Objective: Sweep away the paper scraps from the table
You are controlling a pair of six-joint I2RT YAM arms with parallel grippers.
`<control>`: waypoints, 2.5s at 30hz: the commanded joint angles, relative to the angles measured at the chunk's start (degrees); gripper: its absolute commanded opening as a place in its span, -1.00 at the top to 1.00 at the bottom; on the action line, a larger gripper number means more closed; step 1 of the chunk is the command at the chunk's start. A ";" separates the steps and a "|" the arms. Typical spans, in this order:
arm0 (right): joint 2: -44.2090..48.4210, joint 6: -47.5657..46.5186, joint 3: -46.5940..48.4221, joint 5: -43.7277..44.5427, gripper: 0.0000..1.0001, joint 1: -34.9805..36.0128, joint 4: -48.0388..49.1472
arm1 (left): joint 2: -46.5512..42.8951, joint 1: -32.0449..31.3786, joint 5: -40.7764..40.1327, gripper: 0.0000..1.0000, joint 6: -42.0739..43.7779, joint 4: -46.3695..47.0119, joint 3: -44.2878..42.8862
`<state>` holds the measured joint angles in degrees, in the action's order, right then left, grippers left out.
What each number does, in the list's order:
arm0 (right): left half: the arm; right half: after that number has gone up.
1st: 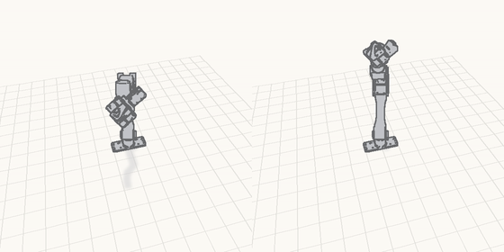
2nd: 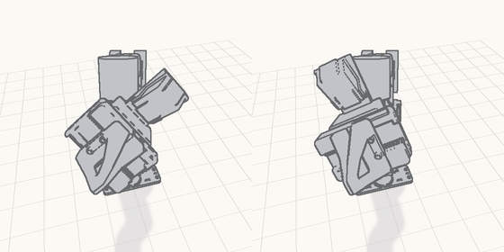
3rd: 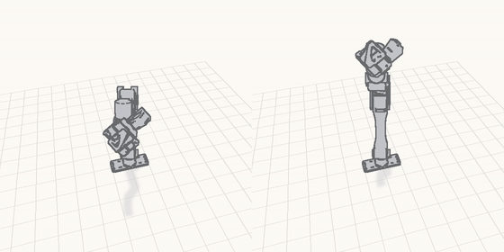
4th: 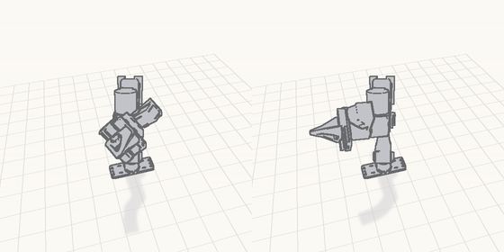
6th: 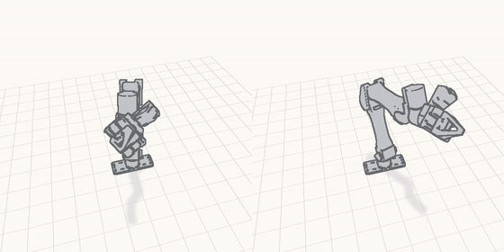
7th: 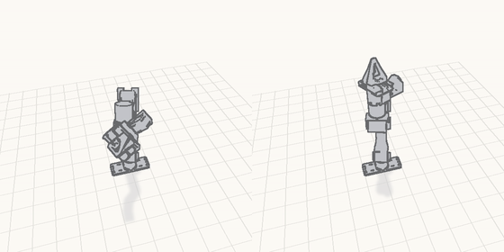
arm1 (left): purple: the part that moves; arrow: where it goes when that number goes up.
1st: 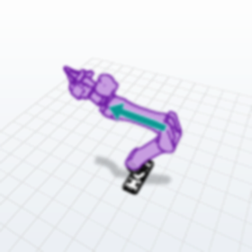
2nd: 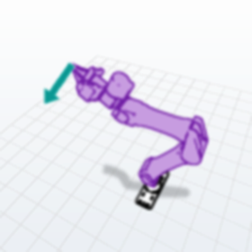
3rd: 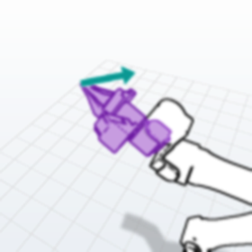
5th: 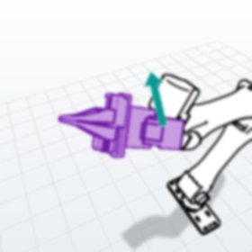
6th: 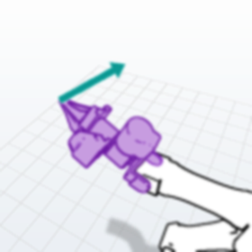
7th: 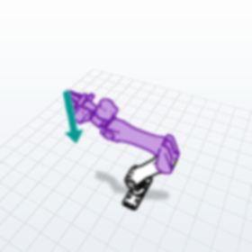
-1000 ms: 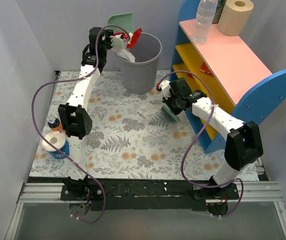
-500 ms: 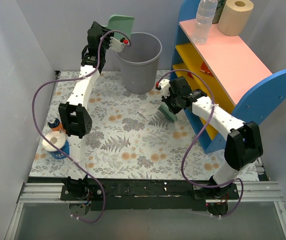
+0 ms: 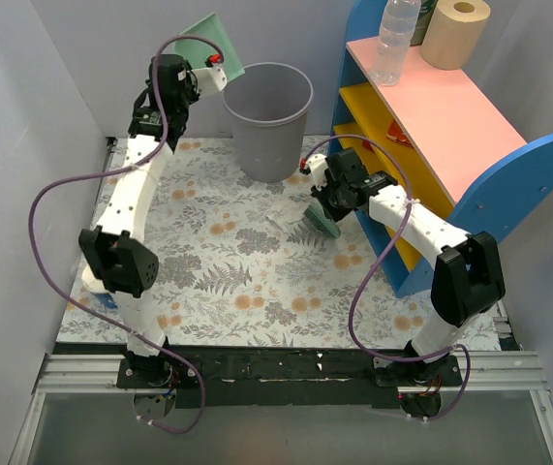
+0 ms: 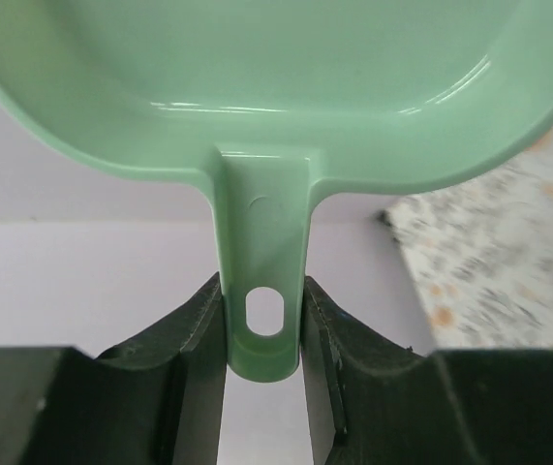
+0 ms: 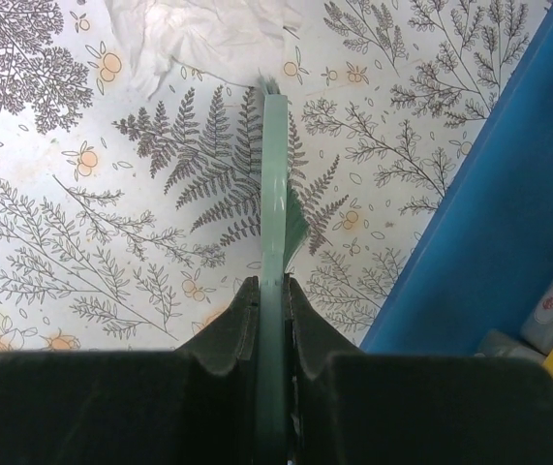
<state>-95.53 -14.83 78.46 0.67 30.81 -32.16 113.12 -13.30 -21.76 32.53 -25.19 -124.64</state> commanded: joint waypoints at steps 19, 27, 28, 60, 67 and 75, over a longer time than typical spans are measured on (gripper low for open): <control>-3.88 1.21 7.59 1.88 0.97 0.04 -0.27 | -28.13 -9.82 15.88 1.00 -39.48 -39.23 53.79; -3.35 1.38 8.38 3.29 0.97 0.13 -1.24 | -28.39 -9.99 18.93 1.00 -39.12 -30.72 64.34; -3.35 1.30 8.38 3.29 0.97 0.22 -1.15 | -28.48 -9.99 19.56 1.00 -39.73 -28.53 66.17; 1.40 -1.25 5.46 6.27 0.97 1.01 0.61 | -41.93 -10.78 27.12 0.68 -46.60 -10.66 85.01; -4.75 -1.61 13.29 13.04 0.97 1.71 3.24 | -38.86 -11.92 25.98 1.00 -41.07 -17.61 74.91; -13.01 -2.05 18.92 14.45 0.97 3.03 3.86 | -31.14 -12.28 22.46 1.00 -36.75 -23.41 67.16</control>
<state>-105.58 -16.49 92.97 13.43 32.86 -30.33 78.32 -25.32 2.50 -7.11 -44.25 -54.65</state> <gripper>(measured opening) 0.140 0.296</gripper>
